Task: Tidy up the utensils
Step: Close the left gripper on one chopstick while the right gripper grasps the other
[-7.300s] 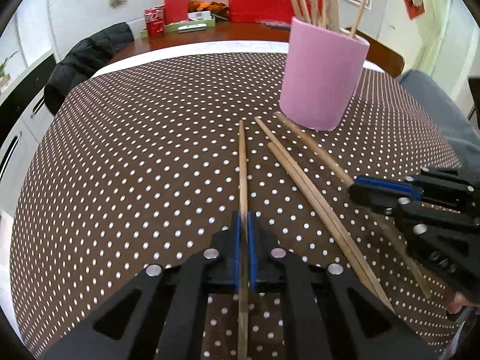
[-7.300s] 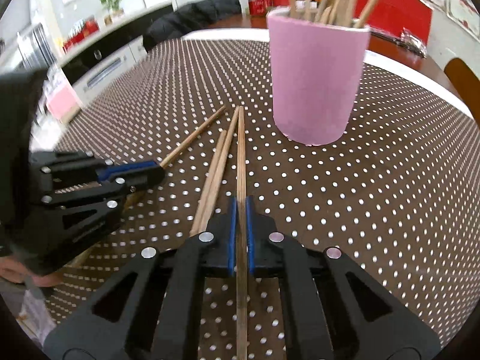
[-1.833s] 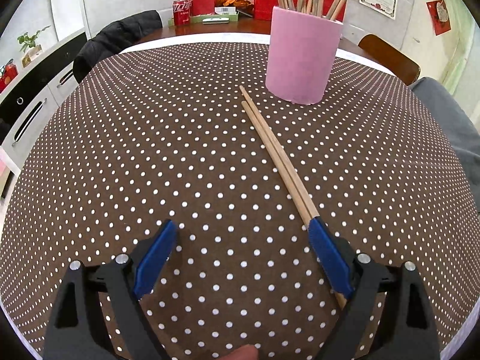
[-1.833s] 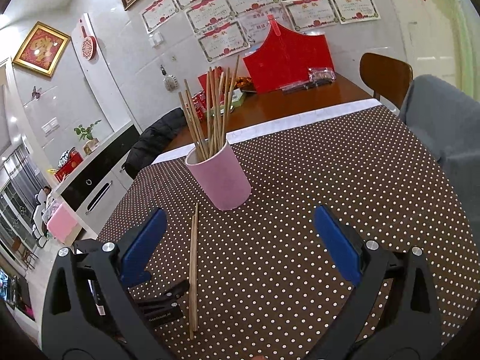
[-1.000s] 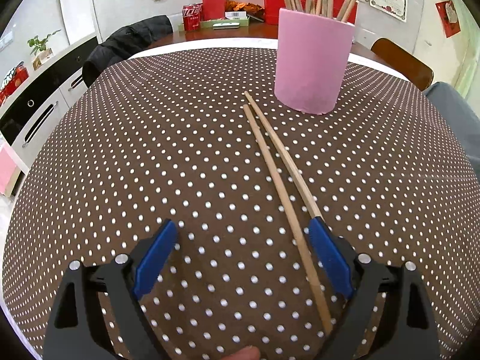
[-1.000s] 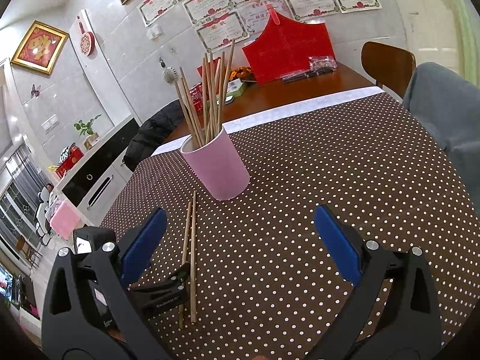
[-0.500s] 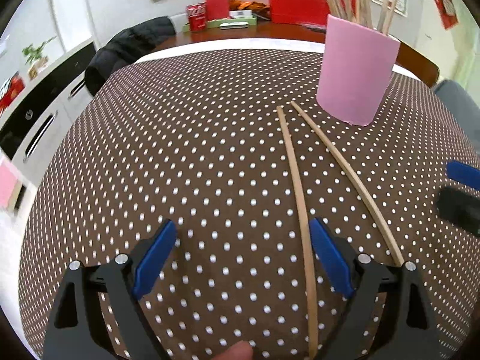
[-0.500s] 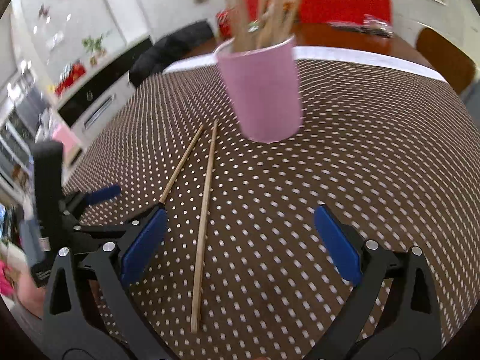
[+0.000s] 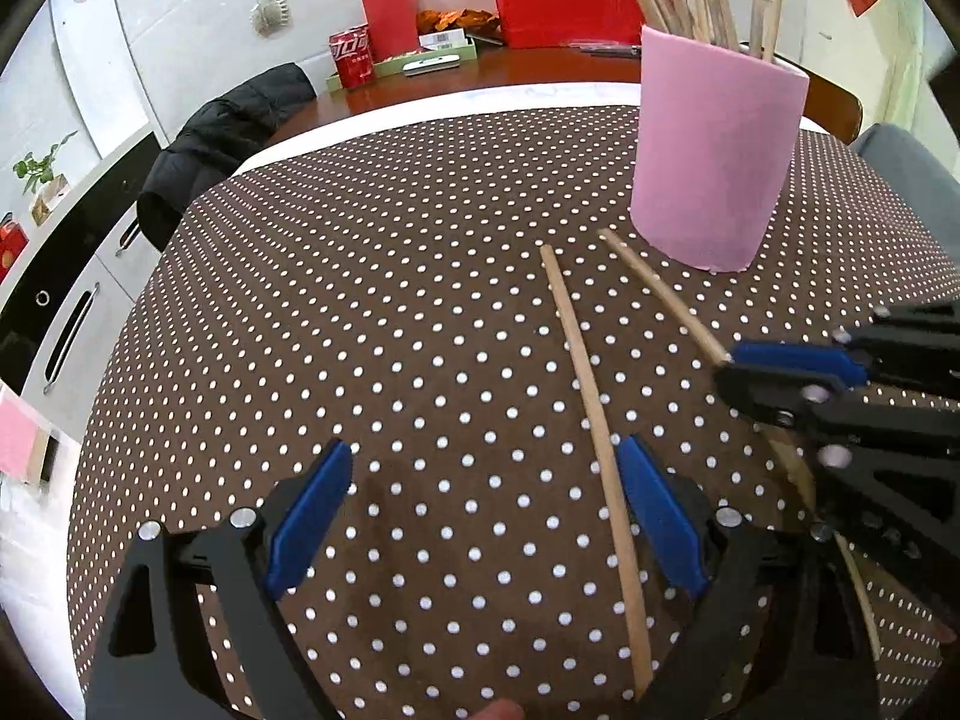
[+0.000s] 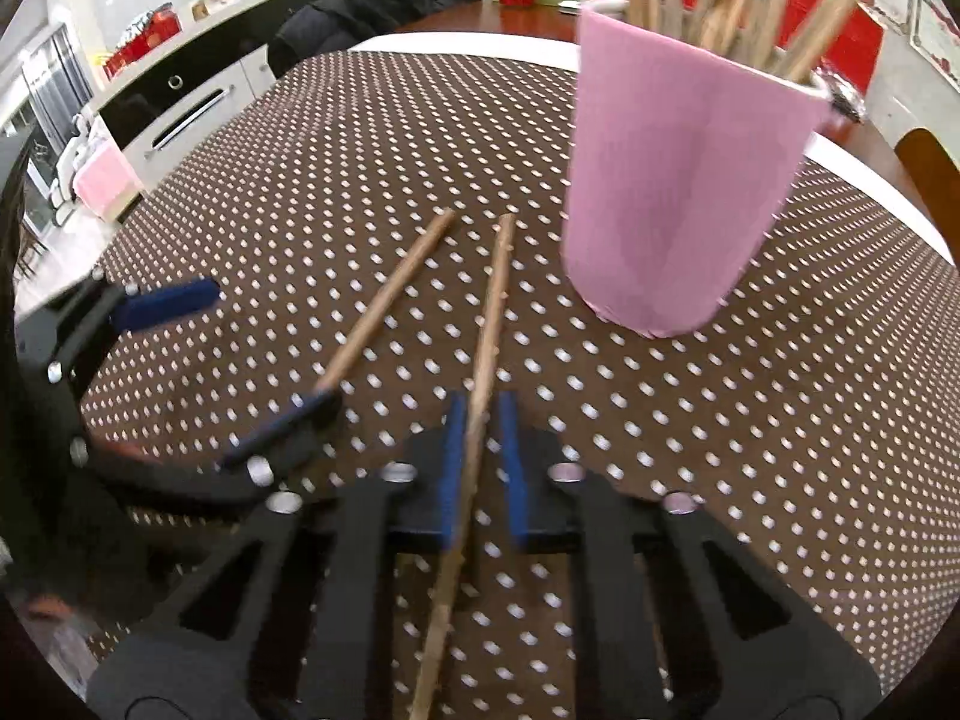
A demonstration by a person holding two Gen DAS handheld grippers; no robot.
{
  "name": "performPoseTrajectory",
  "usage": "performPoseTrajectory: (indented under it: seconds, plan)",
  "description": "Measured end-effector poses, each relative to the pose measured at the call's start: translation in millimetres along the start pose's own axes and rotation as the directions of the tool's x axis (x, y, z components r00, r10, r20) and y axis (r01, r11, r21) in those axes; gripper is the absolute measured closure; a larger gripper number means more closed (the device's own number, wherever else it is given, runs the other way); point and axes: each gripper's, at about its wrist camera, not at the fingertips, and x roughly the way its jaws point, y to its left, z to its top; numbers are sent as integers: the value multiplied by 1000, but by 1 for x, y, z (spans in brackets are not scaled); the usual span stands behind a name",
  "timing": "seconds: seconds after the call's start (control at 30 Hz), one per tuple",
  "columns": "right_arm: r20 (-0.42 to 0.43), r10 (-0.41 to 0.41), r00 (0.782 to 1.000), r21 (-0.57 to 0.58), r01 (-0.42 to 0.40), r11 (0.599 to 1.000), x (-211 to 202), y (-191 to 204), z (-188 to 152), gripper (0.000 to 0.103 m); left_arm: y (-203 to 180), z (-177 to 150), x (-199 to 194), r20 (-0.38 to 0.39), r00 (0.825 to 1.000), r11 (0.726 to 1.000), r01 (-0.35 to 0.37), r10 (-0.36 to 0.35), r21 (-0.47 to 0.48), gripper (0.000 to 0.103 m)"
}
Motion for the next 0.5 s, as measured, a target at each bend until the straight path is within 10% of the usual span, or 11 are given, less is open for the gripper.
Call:
performPoseTrajectory:
  seconds: [0.17, 0.3, 0.4, 0.5]
  plan:
    - [5, 29, 1000, 36, -29, 999, -8, -12, -6, 93, 0, 6, 6, -5, 1000, 1000, 28, -28, -5, 15]
    - [-2, -17, 1000, -11, 17, 1000, -8, -4, -4, 93, 4, 12, 8, -9, 992, 992, 124, -124, 1, 47]
    - [-4, -10, 1000, -10, 10, 1000, -7, 1, -6, 96, 2, 11, 4, -9, 988, 987, 154, -154, 33, 94]
    - [28, 37, 999, 25, -38, 999, -16, -8, -18, 97, 6, 5, 1, -4, 985, 985, 172, -172, -4, 97]
